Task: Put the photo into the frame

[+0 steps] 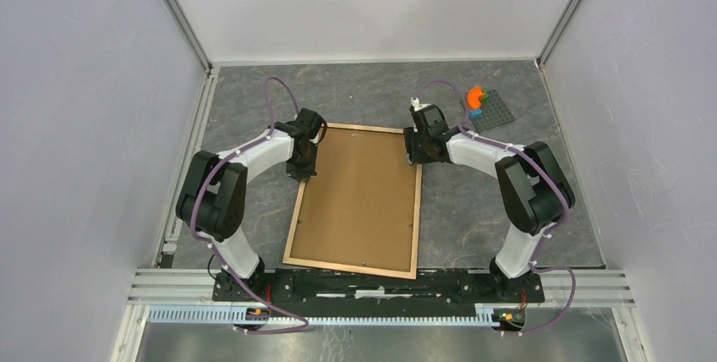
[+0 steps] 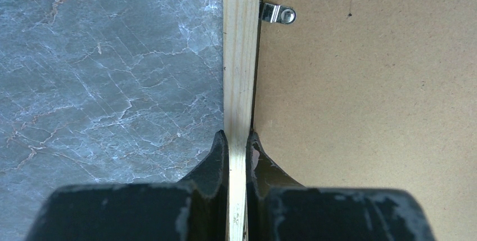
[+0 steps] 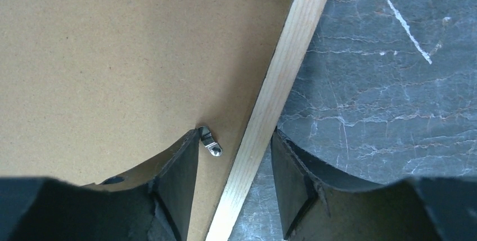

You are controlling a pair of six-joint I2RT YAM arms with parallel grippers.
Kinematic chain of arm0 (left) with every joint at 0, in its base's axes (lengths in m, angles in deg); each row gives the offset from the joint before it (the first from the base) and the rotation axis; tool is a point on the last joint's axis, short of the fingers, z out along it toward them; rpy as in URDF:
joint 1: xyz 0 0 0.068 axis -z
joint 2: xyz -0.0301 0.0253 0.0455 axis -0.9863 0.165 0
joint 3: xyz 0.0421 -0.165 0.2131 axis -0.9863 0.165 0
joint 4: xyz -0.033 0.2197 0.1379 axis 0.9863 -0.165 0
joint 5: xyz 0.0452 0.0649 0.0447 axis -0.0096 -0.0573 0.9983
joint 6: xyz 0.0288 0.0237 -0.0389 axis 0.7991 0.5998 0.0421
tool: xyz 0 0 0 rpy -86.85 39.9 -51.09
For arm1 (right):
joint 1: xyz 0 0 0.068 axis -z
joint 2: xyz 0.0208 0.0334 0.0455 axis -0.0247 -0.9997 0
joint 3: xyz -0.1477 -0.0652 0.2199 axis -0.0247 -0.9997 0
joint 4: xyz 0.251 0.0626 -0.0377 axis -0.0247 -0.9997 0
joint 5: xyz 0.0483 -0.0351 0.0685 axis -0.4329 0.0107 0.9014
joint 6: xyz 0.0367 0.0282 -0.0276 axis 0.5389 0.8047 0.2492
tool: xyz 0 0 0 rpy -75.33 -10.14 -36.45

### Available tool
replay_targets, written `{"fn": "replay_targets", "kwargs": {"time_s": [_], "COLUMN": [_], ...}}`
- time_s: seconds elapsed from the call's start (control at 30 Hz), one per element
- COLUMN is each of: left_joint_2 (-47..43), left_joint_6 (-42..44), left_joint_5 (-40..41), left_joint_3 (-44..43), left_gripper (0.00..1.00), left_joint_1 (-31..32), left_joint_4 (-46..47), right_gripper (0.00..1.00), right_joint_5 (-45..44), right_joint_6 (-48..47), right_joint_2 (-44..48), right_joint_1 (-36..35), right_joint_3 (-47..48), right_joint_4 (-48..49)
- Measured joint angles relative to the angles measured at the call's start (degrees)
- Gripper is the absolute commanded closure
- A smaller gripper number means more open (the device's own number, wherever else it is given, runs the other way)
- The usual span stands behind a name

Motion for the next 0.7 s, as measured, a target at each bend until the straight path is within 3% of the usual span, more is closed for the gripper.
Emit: {"fn": "replay_targets", "kwargs": {"time_s": [0.2, 0.37, 0.6, 0.7], "left_joint_2": [0.2, 0.3, 0.4, 0.5], "left_joint_6": [0.0, 0.0, 0.0, 0.0], "left_joint_5": [-0.2, -0.6, -1.4, -1.6], "left_joint_3": [-0.2, -0.4, -0.6, -0.7], "left_gripper": [0.98, 0.98, 0.98, 0.98], "left_joint_1": [-0.1, -0.3, -0.4, -0.5], "left_joint_4": [-0.2, -0.4, -0.8, -0.9], "right_gripper": [0.59, 0.79, 0.86, 0.82], "right_joint_5": [-0.6, -1.6, -5.1, -6.0], "right_joint_6": [3.2, 5.0, 11.5, 13.3], "right_joint_2": [0.1, 0.2, 0.0, 0.0], "right_joint_1": [0.3, 0.4, -0.3, -0.7], "right_joint_3": [-0.1, 0.2, 2.1, 2.1], "right_joint_4": [-0.5, -1.8, -7.2, -7.6]}}
